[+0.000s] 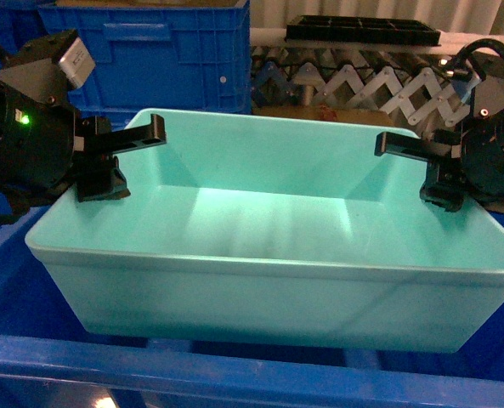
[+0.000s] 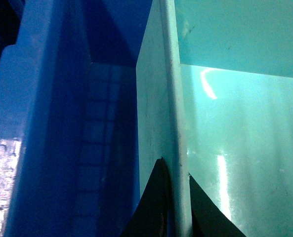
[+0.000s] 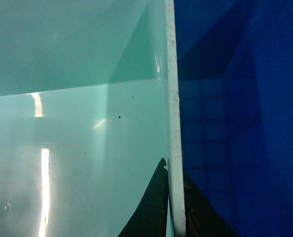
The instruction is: Stack blue boxes stably on right
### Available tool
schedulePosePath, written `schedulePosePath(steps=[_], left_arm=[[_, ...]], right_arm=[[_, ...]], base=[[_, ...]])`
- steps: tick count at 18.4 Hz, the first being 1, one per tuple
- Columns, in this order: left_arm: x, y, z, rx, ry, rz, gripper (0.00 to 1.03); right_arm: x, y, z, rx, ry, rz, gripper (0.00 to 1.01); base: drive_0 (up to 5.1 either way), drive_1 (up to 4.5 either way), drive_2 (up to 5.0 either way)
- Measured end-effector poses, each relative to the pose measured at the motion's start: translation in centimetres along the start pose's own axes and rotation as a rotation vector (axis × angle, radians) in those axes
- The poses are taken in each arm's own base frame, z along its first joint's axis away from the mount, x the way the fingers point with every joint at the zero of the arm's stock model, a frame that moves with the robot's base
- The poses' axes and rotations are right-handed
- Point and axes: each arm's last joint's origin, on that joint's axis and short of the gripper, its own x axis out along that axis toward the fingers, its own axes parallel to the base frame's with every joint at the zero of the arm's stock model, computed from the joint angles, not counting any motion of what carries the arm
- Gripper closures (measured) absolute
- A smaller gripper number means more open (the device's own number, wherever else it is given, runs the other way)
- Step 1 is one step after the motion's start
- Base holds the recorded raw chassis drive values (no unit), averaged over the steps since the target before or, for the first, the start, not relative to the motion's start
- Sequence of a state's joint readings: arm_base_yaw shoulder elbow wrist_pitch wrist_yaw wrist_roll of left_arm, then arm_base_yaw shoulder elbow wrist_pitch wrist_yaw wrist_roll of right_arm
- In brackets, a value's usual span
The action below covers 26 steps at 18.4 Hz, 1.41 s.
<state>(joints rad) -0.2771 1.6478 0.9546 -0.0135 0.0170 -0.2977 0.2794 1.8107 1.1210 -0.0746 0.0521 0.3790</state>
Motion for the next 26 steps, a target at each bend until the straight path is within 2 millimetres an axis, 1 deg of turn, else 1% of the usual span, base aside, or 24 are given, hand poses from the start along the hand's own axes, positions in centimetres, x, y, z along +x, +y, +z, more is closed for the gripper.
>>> schedulePosePath(steps=[2, 5, 12, 13, 14, 15, 16, 17, 20, 21, 22, 26], left_arm=[[0.1, -0.1, -0.2, 0.013, 0.007, -0.002, 1.01], [0.4, -0.3, -0.7, 0.023, 0.029, 0.001, 1.01], [0.6, -0.1, -1.2, 0.021, 0.056, 0.017, 1.00], [0.6, -0.1, -1.3, 0.018, 0.064, 0.002, 0.91], [0.6, -0.2, -1.3, 0.018, 0.070, -0.017, 0.81], [0.6, -0.4, -1.3, 0.021, 0.072, -0.032, 0.72], [0.6, -0.6, -1.4, 0.023, 0.075, -0.044, 0.63], [0.6, -0.9, -1.5, 0.028, 0.081, -0.063, 0.50], [0.6, -1.4, -1.6, 0.036, 0.092, -0.100, 0.09], [0.6, -1.5, -1.7, 0.038, 0.093, -0.104, 0.03], [0.6, -1.5, -1.7, 0.038, 0.093, -0.104, 0.05], [0.6, -1.5, -1.7, 0.038, 0.093, -0.105, 0.05]], right_arm=[[0.0, -0.2, 0.0, -0.017, 0.000, -0.009, 0.99], [0.2, -0.5, -0.7, -0.038, 0.019, -0.021, 0.99], [0.2, -0.6, -0.9, -0.047, 0.037, -0.026, 0.99], [0.2, -0.6, -1.0, -0.050, 0.044, -0.027, 0.93], [0.2, -0.6, -1.0, -0.048, 0.045, -0.025, 0.81], [0.2, -0.6, -1.0, -0.045, 0.048, -0.018, 0.73], [0.2, -0.5, -1.1, -0.042, 0.052, -0.009, 0.62], [0.2, -0.3, -1.2, -0.042, 0.061, -0.001, 0.51], [0.1, 0.5, -1.4, -0.048, 0.062, 0.036, 0.09], [0.1, 0.7, -1.5, -0.049, 0.063, 0.044, 0.01], [0.1, 0.7, -1.5, -0.050, 0.064, 0.042, 0.04], [0.1, 0.7, -1.5, -0.048, 0.064, 0.040, 0.03]], base=[[0.0, 0.00, 0.0], [0.0, 0.00, 0.0], [0.0, 0.00, 0.0], [0.0, 0.00, 0.0], [0.0, 0.00, 0.0], [0.0, 0.00, 0.0], [0.0, 0.00, 0.0], [0.0, 0.00, 0.0], [0.0, 0.00, 0.0], [0.0, 0.00, 0.0], [0.0, 0.00, 0.0], [0.0, 0.00, 0.0]])
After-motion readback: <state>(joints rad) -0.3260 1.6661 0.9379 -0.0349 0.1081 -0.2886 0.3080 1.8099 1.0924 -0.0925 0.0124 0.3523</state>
